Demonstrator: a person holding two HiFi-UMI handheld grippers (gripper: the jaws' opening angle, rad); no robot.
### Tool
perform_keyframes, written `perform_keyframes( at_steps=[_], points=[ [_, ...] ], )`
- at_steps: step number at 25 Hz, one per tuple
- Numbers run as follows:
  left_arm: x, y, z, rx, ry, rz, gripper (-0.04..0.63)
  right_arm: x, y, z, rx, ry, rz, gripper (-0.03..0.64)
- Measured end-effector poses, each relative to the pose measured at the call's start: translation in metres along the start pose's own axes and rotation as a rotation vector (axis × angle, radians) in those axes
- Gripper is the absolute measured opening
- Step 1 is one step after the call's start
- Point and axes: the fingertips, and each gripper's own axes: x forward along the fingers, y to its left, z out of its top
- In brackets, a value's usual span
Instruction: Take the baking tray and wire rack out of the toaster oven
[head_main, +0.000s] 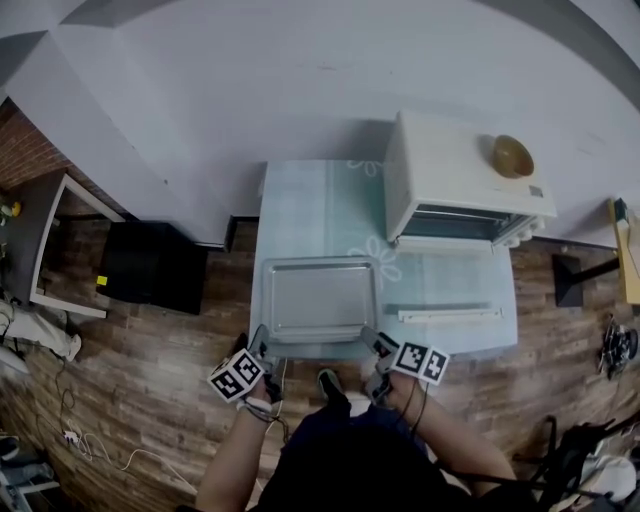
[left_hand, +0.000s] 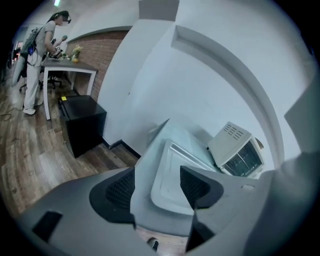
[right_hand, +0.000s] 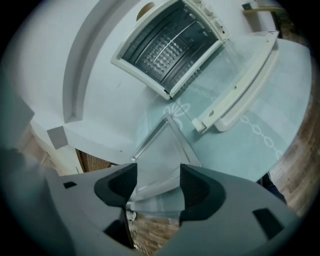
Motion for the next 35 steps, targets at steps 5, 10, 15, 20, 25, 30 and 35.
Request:
perform_keyframes(
  at_steps=[5,10,15,20,25,30,35],
  points=[
    [0.003,-0.056,0.03,-0.043,-0.072,-0.178,0.265,-0.021,0.028,0.053,0.086,-0.164,0.095,0.272],
    [0.008,-0.153,0.038,-0.119,-0.051,-0.458,0.264,-0.059,0.052,0.104,0.13,-0.316,0.199,0.265],
    [0.016,-0.252,0.032,-0.146,0.005,-0.692,0.259,-0.111,0.051,0.163,0.089,-0.494,0.233,0.256],
    [0.016,-0.331,0.019,-0.233,0.031,-0.874,0.259,-0.155,0.029,0.221,-0.021,-0.628,0.273,0.238],
    [0.03,-0.376,0.001,-0.247,0.055,-0.906,0.259,-0.171,-0.025,0.257,0.096,-0.664,0.188,0.23],
    [0.048,-0.408,-0.01,-0.281,0.047,-0.912,0.254,-0.175,-0.047,0.286,0.088,-0.652,0.21,0.224],
    [0.064,-0.444,-0.032,-0.253,0.078,-0.914,0.253,-0.176,-0.073,0.323,0.124,-0.652,0.21,0.216]
  ],
)
